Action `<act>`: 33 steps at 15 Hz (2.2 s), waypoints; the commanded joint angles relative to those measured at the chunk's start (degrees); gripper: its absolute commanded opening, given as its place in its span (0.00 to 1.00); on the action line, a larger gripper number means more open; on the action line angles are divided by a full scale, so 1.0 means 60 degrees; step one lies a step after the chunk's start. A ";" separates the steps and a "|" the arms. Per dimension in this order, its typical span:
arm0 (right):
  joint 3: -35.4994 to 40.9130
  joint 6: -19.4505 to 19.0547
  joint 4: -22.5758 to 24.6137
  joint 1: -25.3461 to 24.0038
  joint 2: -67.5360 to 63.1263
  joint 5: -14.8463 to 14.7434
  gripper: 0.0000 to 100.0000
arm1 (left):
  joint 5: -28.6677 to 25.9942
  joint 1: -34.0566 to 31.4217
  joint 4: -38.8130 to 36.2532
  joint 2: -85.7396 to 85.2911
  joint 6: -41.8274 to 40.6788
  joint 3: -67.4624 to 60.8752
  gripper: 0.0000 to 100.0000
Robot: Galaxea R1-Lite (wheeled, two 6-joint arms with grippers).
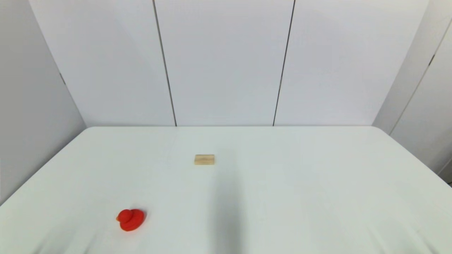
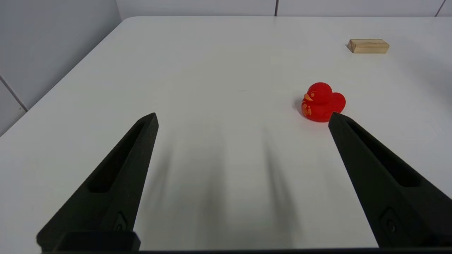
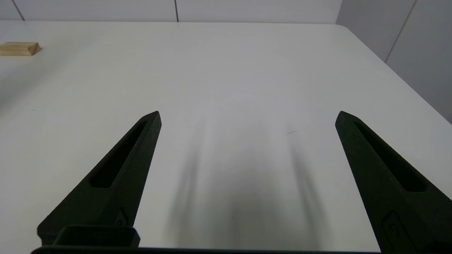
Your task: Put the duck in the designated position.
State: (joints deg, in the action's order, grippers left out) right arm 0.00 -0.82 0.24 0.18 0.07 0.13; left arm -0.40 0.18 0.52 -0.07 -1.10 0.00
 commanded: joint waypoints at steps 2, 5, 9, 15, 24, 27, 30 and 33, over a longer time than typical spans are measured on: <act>0.0000 -0.0010 0.0003 -0.0001 -0.0012 0.0007 1.00 | 0.0008 -0.0001 0.0001 0.0012 0.0022 0.0000 1.00; 0.0000 -0.0010 0.0003 -0.0001 -0.0012 0.0007 1.00 | 0.0008 -0.0001 0.0001 0.0027 -0.0008 0.0015 1.00; 0.0000 -0.0010 0.0003 -0.0001 -0.0012 0.0007 1.00 | -0.0050 0.0013 0.0001 0.0818 0.0007 0.0923 1.00; 0.0000 -0.0010 0.0003 -0.0001 -0.0012 0.0007 1.00 | -0.0153 0.0087 0.0147 0.2825 -0.0110 0.3794 1.00; 0.0000 -0.0010 0.0003 -0.0001 -0.0012 0.0007 1.00 | -0.0768 0.0468 0.0425 0.7249 -0.1663 0.8203 1.00; 0.0000 -0.0010 0.0003 -0.0001 -0.0012 0.0007 1.00 | -0.2365 0.0468 0.0484 0.8201 -0.2600 0.8745 1.00; 0.0000 -0.0010 0.0003 -0.0001 -0.0012 0.0007 1.00 | -0.4415 0.0468 0.0586 0.9167 -0.4153 0.8774 1.00; 0.0000 -0.0010 0.0003 -0.0001 -0.0012 0.0007 1.00 | -0.5866 0.0453 0.1876 0.9695 -0.5764 0.8877 1.00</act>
State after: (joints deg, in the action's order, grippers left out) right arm 0.00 -0.85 0.24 0.18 0.07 0.13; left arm -30.51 3.00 7.72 53.91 -30.10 52.64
